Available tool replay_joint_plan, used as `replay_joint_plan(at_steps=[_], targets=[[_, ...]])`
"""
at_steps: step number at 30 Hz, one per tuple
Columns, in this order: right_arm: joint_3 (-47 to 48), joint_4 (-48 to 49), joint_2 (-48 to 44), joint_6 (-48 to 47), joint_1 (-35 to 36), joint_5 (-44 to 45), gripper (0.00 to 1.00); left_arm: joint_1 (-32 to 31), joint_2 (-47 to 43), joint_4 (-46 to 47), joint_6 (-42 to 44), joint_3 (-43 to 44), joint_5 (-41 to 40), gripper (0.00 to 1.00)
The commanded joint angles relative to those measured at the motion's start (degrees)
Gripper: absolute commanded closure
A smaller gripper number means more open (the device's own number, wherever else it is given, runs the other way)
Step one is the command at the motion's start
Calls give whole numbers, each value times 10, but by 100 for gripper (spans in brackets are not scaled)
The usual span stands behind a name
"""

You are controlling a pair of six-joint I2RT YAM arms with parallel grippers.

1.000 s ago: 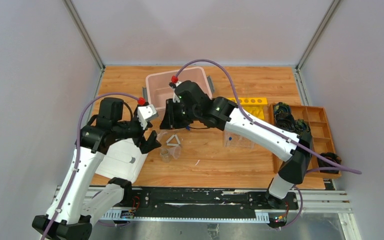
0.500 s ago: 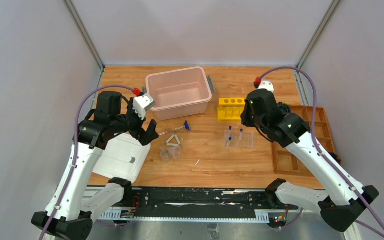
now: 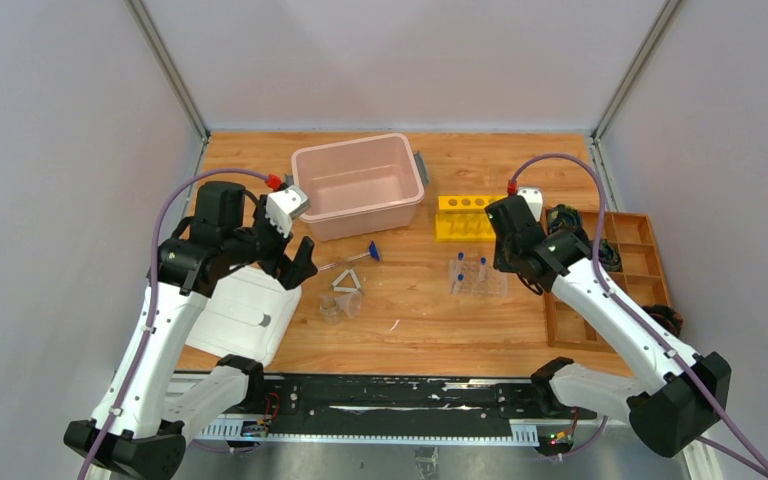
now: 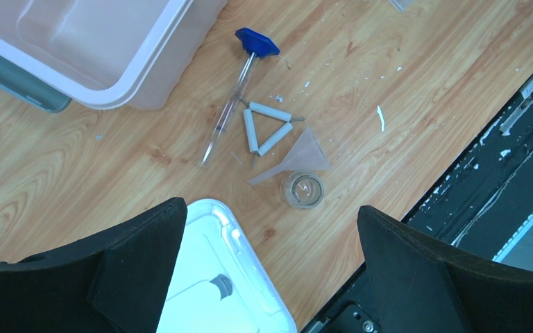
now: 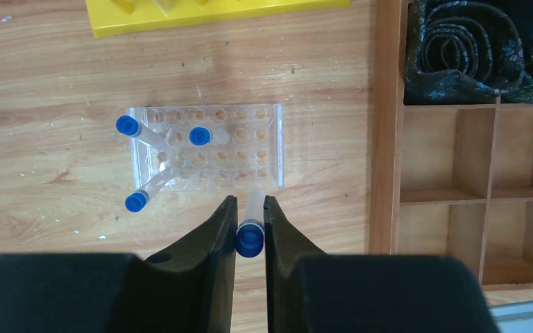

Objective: Organize the chemistry lab equipment

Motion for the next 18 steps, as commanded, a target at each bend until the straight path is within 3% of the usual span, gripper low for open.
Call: replay_joint_plan(at_steps=[1, 18], targets=[[-23, 22, 6, 6, -11, 16, 100, -3, 1, 2, -1, 9, -3, 0], [-88, 120, 35, 34, -16, 15, 100, -3, 8, 3, 5, 2, -3, 0]])
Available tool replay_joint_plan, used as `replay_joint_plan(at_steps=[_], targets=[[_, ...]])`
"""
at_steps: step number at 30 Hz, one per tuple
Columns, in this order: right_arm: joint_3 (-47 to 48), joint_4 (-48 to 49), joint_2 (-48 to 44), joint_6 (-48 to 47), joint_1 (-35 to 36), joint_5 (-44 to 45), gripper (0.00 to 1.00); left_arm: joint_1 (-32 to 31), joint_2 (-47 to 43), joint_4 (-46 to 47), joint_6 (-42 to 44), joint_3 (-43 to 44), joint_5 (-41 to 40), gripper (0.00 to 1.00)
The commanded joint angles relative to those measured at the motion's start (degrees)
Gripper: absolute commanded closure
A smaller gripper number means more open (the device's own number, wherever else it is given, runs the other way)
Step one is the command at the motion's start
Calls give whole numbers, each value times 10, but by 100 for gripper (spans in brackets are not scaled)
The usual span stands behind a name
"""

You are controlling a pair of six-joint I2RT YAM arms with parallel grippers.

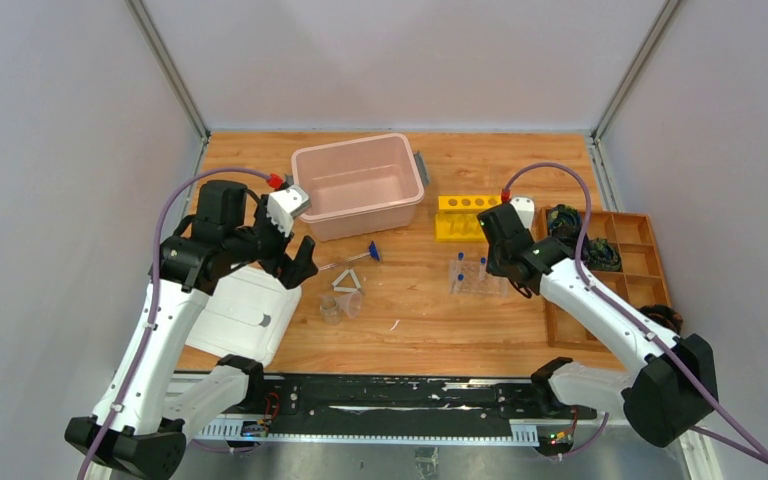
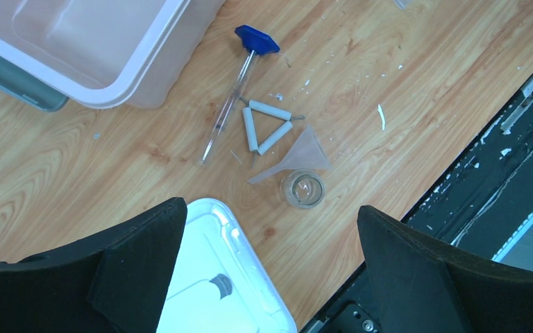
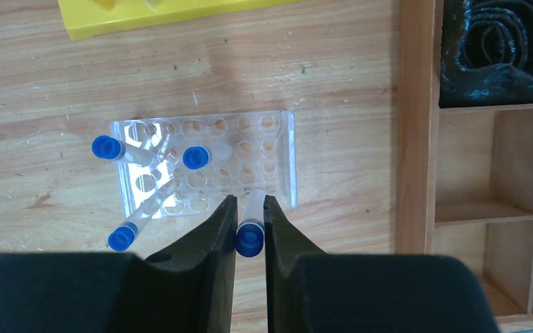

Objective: Organize the chemistry lab equipment

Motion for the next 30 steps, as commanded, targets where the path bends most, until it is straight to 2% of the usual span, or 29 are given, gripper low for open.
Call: replay_joint_plan(at_steps=[1, 11, 30], targets=[[-16, 37, 11, 19, -10, 13, 100, -3, 2, 2, 5, 2, -1, 0], [-37, 58, 34, 31, -11, 15, 100, -3, 4, 2, 18, 2, -2, 0], [-80, 83, 24, 45, -11, 8, 100, -3, 0, 2, 21, -3, 5, 0]])
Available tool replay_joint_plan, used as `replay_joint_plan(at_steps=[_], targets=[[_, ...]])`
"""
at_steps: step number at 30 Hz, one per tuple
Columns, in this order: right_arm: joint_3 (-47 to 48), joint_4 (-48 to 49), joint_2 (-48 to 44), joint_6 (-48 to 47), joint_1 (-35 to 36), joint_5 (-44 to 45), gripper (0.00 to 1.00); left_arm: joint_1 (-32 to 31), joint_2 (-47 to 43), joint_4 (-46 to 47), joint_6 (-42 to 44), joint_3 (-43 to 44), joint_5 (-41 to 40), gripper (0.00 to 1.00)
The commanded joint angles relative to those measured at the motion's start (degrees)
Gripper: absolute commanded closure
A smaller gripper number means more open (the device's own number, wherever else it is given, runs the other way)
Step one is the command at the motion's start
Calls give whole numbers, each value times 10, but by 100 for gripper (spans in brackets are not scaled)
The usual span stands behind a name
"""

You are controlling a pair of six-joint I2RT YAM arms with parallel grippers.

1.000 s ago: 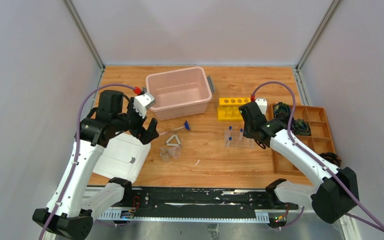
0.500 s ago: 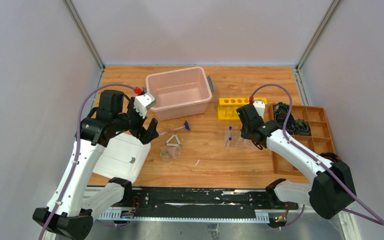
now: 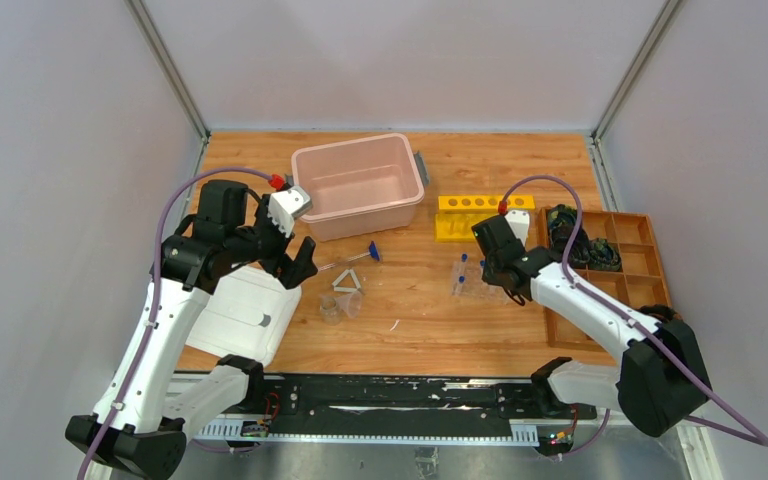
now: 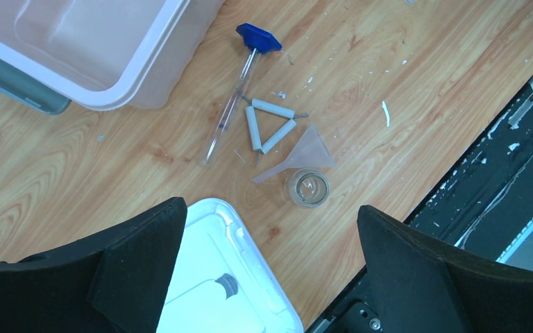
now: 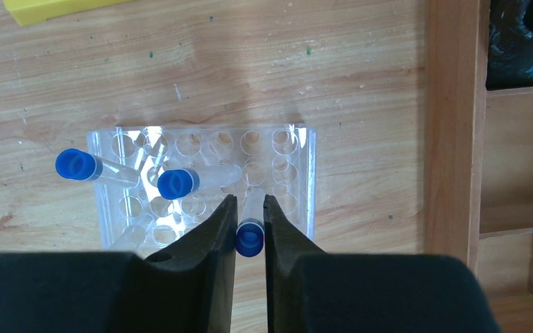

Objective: Organize the chemistry lab equipment

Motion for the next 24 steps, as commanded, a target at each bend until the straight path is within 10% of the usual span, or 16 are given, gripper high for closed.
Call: replay_joint_plan(at_steps=[1, 10, 24], targets=[[-11, 1, -14, 13, -10, 4, 96, -3, -3, 2, 4, -1, 5, 0], [11, -17, -84, -2, -9, -7, 48, -3, 3, 2, -2, 11, 6, 0], [242, -20, 33, -27, 39, -136, 50, -2, 26, 2, -22, 22, -11, 0]])
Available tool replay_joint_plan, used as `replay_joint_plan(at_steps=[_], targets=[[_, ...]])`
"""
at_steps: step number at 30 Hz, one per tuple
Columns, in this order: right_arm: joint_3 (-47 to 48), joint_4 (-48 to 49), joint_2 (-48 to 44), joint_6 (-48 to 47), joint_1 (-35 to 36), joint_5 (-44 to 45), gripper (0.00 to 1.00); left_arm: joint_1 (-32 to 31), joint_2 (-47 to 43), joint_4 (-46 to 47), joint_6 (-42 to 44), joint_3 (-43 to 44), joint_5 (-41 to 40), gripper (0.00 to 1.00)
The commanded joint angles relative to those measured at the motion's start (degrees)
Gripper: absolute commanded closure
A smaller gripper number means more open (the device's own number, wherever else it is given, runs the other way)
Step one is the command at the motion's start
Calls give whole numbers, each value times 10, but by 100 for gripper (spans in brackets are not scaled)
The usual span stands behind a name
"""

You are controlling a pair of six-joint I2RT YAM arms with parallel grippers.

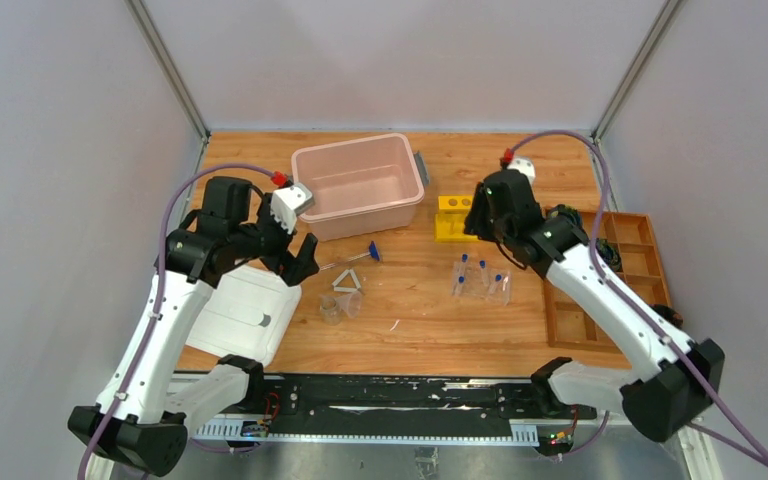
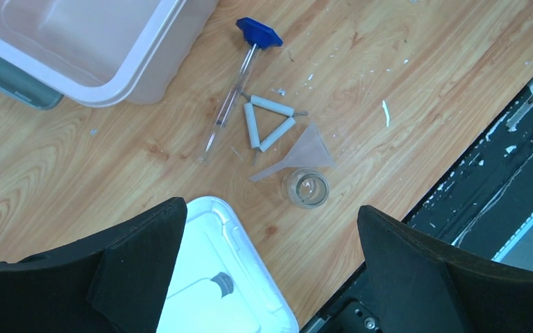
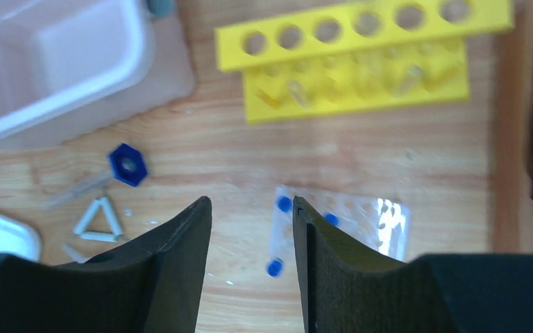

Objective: Organize the chemistry lab equipment

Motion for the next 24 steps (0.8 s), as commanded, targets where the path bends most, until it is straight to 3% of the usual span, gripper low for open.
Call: replay_joint_plan(at_steps=[1, 6, 10, 14, 19, 24], targets=[[110, 5, 110, -29, 49, -74, 50, -2, 10, 2, -14, 18, -18, 0], [224, 5, 257, -83, 140, -72, 46, 15, 20, 2, -14, 10, -35, 0], [291, -5, 369, -81, 158, -86, 44, 46, 22, 1, -12, -2, -25, 0], [333, -2, 454, -78, 177, -46, 45, 64, 21, 2, -1, -15, -21, 0], [342, 22, 514, -87, 205, 12, 48, 78, 25, 1, 6, -21, -20, 0], [310, 50, 524, -77, 211, 46, 59, 82, 28, 1, 18, -25, -23, 0]])
